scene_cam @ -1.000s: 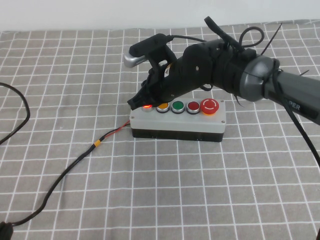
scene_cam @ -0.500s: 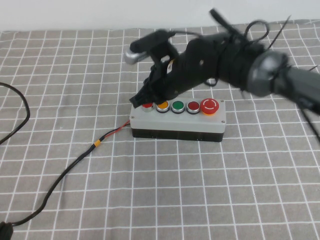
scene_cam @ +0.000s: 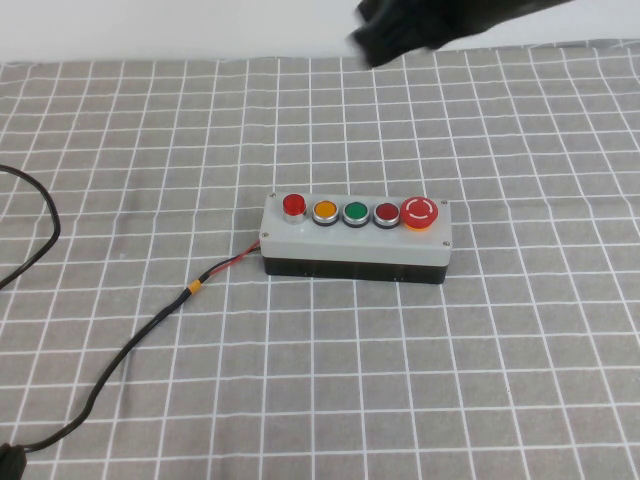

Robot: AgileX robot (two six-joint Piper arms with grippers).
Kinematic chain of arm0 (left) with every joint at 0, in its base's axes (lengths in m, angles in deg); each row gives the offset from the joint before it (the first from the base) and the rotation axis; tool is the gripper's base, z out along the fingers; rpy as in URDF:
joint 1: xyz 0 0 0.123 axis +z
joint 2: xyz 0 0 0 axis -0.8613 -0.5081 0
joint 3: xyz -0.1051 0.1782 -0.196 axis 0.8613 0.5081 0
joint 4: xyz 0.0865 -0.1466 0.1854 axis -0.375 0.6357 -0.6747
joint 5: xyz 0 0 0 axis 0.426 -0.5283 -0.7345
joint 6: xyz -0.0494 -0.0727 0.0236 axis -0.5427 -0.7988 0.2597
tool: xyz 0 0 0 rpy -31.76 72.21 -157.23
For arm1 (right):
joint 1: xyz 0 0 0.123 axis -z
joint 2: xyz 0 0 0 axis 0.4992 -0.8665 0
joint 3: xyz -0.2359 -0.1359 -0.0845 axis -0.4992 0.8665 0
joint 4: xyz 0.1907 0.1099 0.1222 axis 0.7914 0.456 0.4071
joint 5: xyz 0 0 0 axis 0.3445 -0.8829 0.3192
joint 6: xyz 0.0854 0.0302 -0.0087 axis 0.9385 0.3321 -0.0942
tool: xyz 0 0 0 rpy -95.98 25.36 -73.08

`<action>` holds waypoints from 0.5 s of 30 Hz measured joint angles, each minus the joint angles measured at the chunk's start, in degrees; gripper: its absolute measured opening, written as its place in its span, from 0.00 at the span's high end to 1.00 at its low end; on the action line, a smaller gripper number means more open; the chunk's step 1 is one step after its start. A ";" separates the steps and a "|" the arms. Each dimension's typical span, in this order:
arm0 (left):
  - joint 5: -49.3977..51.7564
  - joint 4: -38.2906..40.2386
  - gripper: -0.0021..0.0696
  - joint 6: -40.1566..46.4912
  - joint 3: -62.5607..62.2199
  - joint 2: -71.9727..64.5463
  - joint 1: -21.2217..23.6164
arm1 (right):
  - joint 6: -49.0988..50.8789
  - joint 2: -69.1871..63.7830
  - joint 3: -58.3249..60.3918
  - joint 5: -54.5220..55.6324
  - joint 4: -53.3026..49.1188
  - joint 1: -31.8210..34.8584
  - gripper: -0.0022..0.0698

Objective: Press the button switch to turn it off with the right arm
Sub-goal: 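Press the lit red button on the button box to turn it off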

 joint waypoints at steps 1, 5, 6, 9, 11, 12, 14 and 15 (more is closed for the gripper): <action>0.00 0.00 0.98 0.00 0.00 0.00 0.00 | 0.00 1.85 0.88 -0.27 -0.28 0.00 0.99; 0.00 0.00 0.98 0.00 0.00 0.00 0.00 | 0.00 11.40 8.54 -0.17 -1.17 0.00 0.99; 0.00 0.00 0.98 0.00 0.00 0.00 0.00 | 0.00 14.03 11.47 -0.05 -1.17 0.00 0.99; 0.00 0.00 0.98 0.00 0.00 0.00 0.00 | 0.14 22.18 22.16 1.08 -1.04 0.00 0.99; 0.00 0.00 0.98 0.00 0.00 0.00 0.00 | 1.02 27.46 29.60 2.37 -1.04 0.00 0.99; 0.00 0.00 0.98 0.00 0.00 0.00 0.00 | 1.65 30.56 33.84 3.38 -1.04 0.00 0.99; 0.00 0.00 0.98 0.00 0.00 0.00 0.00 | 2.69 36.32 41.27 5.92 -1.04 0.00 0.99; 0.00 0.00 0.98 0.00 0.00 0.00 0.00 | 3.12 39.48 44.99 7.63 -1.04 0.00 0.99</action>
